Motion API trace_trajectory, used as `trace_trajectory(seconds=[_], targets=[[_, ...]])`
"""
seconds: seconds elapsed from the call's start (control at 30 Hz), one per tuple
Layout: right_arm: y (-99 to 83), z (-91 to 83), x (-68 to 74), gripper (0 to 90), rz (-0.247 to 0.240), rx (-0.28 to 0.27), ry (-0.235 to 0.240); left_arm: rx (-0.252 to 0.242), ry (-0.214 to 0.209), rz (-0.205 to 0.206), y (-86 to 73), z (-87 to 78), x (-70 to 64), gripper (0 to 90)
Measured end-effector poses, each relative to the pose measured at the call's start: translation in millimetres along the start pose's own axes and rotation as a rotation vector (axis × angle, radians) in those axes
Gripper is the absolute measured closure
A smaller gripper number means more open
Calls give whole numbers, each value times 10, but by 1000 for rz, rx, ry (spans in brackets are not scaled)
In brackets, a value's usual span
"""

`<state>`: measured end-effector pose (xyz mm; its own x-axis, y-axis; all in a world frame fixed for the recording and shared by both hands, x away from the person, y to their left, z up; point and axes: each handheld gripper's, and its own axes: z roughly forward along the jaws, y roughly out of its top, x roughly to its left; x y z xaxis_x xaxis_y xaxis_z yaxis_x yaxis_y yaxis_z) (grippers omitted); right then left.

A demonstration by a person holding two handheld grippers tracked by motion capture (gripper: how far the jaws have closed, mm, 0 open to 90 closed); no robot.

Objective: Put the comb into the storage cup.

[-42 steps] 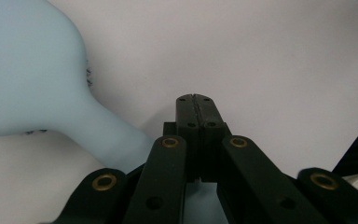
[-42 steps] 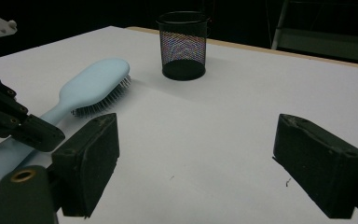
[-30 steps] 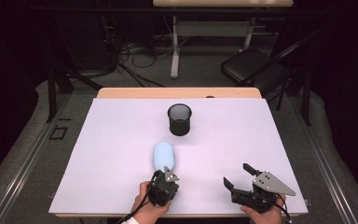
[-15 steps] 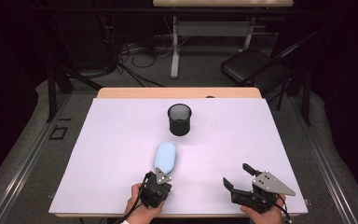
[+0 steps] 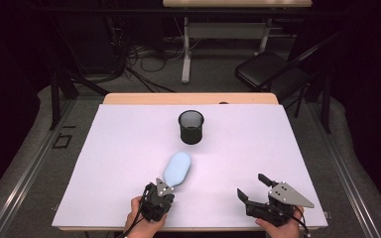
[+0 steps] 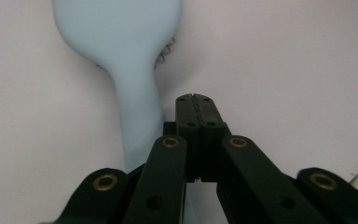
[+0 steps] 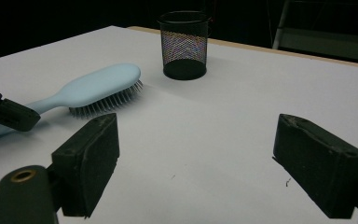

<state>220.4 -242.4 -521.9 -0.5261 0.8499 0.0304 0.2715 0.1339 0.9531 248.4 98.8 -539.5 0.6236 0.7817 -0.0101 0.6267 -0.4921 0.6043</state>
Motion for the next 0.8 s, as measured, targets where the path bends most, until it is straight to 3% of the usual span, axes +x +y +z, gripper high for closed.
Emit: trace_trajectory(seconds=[0.8], targets=[[4,-7,-2,141,-10,0,-1,-49,9,-50,-92,-62,282,900]])
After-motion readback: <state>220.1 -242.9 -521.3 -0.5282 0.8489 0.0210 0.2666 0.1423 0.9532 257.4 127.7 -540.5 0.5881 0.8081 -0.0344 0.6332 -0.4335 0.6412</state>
